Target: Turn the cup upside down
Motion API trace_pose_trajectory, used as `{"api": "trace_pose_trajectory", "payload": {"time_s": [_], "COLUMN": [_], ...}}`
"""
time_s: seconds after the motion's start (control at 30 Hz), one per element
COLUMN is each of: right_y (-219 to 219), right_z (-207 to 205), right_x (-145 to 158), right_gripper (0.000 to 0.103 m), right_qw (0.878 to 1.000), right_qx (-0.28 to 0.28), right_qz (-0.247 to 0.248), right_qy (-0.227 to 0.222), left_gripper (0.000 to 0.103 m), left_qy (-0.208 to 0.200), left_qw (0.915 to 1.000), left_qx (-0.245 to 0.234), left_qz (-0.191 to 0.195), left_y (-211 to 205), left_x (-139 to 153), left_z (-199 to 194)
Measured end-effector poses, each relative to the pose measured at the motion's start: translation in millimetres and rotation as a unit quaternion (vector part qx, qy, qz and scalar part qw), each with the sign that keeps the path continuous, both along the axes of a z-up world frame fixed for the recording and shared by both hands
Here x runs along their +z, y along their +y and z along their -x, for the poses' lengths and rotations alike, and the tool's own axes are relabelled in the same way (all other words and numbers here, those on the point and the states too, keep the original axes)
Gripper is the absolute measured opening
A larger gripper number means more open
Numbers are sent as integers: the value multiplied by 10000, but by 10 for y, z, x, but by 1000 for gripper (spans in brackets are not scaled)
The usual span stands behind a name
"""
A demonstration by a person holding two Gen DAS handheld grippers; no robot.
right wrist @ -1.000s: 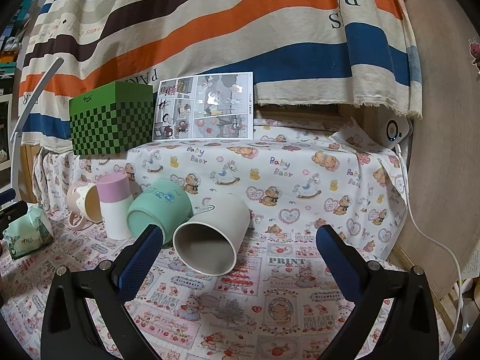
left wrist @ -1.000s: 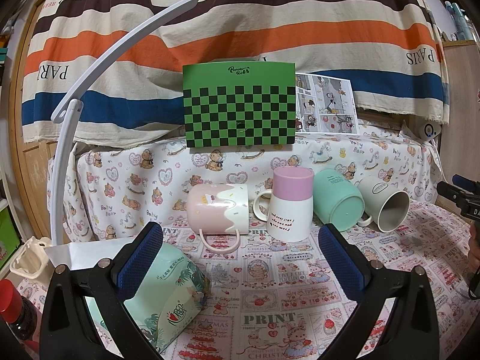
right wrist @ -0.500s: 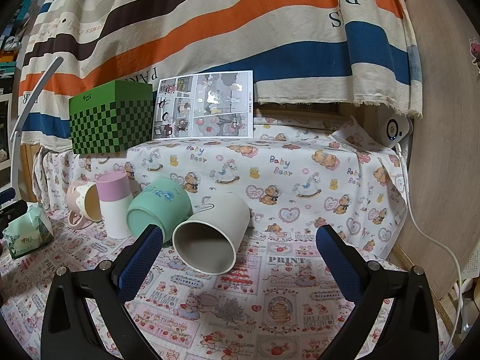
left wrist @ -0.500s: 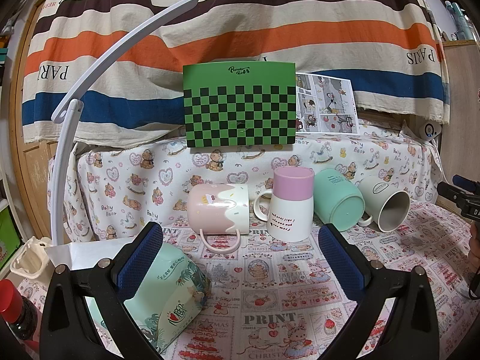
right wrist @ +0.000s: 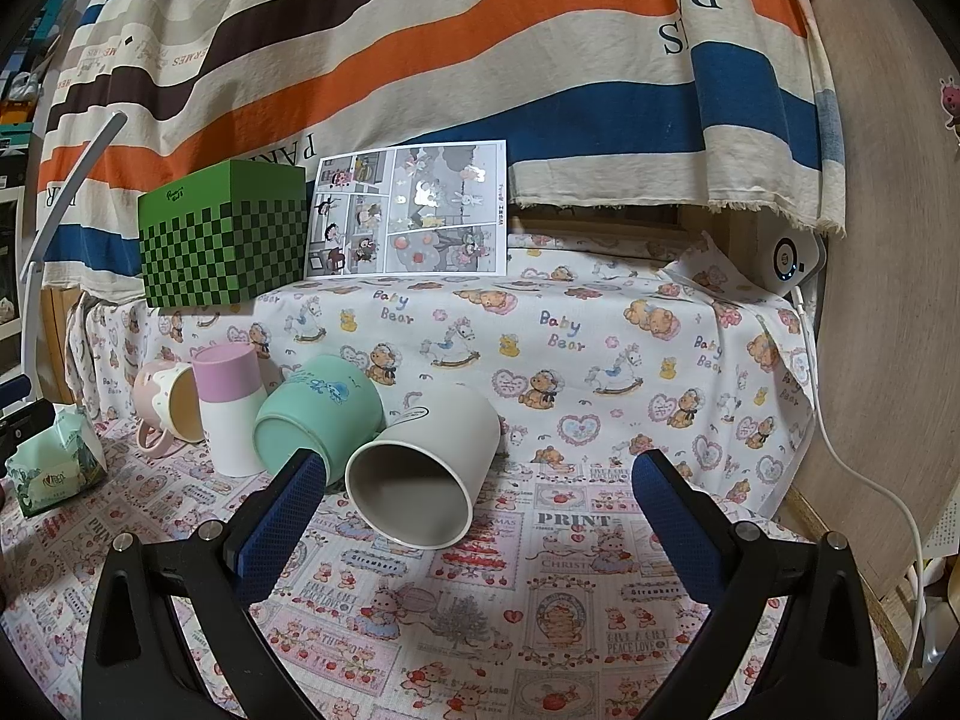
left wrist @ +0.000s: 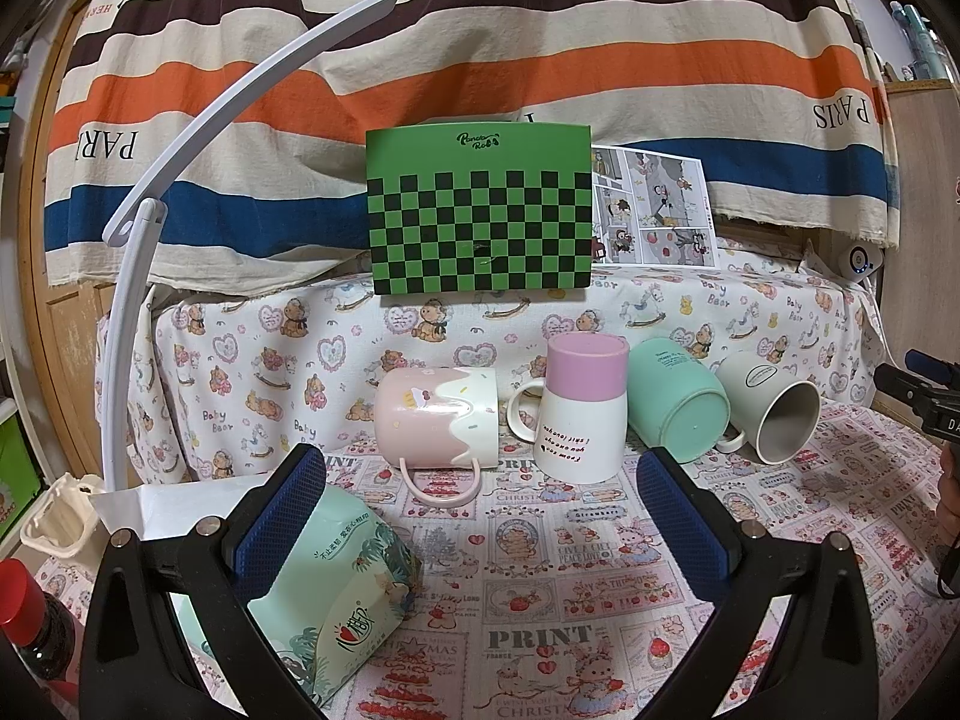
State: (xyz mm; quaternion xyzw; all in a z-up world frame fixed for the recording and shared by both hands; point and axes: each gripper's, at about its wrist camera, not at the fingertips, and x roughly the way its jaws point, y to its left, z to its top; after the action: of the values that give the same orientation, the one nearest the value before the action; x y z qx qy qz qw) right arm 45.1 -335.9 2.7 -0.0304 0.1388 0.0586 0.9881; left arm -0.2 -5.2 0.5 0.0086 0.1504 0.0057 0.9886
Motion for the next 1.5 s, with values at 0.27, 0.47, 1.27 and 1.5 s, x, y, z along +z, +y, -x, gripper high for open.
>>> {"api": "trace_pose_trajectory", "payload": {"time_s": [0.27, 0.47, 1.27, 1.5], "right_y": [4, 3, -4, -14], "right_z": [8, 4, -9, -9], "right_x": [-4, 0, 0, -11], "right_gripper": [103, 103, 103, 103], "right_qw": [10000, 10000, 10000, 10000], "right_qx": [-30, -22, -25, -23], "right_qz": [24, 29, 22, 21], "right_qy": [-20, -28, -16, -13], "left_gripper": [103, 103, 103, 103], "left_qy": [0, 2, -5, 1], "left_qw": [10000, 10000, 10000, 10000], "left_qx": [1, -12, -5, -8], "left_qz": [-7, -8, -18, -14], "left_y": [-4, 9, 39, 55], "left_x": [1, -5, -7, -8], "left_z": [-2, -8, -2, -1]}}
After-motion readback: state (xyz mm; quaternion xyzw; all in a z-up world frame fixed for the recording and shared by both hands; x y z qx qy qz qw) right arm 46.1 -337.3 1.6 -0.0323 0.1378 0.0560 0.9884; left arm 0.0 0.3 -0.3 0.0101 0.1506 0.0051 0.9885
